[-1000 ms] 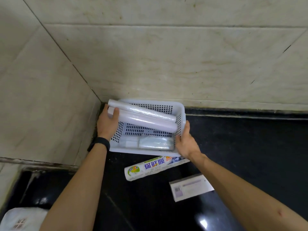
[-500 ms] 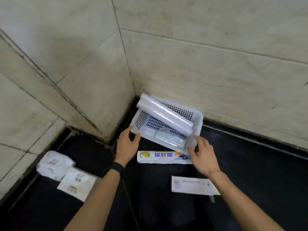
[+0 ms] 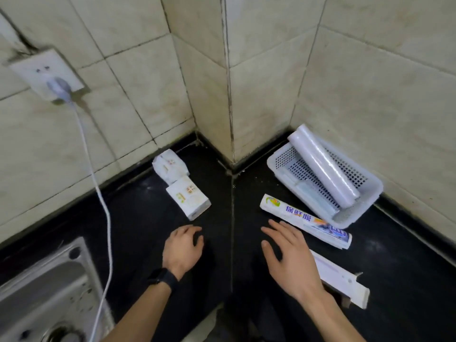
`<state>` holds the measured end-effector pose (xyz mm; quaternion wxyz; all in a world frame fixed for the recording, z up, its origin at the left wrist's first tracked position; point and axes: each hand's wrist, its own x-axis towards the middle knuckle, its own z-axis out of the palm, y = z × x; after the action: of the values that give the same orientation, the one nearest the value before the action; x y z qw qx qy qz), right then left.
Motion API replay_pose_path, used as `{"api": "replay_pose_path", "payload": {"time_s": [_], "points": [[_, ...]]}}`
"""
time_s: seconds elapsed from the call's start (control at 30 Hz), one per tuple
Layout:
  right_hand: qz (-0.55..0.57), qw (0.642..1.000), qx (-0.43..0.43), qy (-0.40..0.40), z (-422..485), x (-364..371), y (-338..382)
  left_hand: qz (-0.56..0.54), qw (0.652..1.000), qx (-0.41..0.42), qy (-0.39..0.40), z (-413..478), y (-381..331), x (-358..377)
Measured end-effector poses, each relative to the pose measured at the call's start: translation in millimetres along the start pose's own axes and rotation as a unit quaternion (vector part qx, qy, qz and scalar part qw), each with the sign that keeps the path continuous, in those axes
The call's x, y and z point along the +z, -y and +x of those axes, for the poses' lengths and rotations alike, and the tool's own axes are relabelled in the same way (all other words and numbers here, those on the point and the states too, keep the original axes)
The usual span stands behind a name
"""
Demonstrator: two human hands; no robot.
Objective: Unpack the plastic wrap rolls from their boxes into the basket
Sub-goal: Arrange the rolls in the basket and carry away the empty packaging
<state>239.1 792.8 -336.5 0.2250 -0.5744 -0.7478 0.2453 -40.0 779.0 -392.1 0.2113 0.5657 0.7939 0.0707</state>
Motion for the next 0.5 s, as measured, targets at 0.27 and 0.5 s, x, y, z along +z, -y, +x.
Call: {"api": "replay_pose_path", "payload": {"time_s": [0.27, 0.5], "points": [[-0.069, 0.989, -0.038, 0.126, 55, 52, 37, 0.02, 0.995, -0.098, 0.022, 21, 65, 1], [-0.138, 0.963, -0.024, 0.231, 119, 131, 76, 0.02, 0.994, -0.108, 0.028, 83, 105, 5]]}}
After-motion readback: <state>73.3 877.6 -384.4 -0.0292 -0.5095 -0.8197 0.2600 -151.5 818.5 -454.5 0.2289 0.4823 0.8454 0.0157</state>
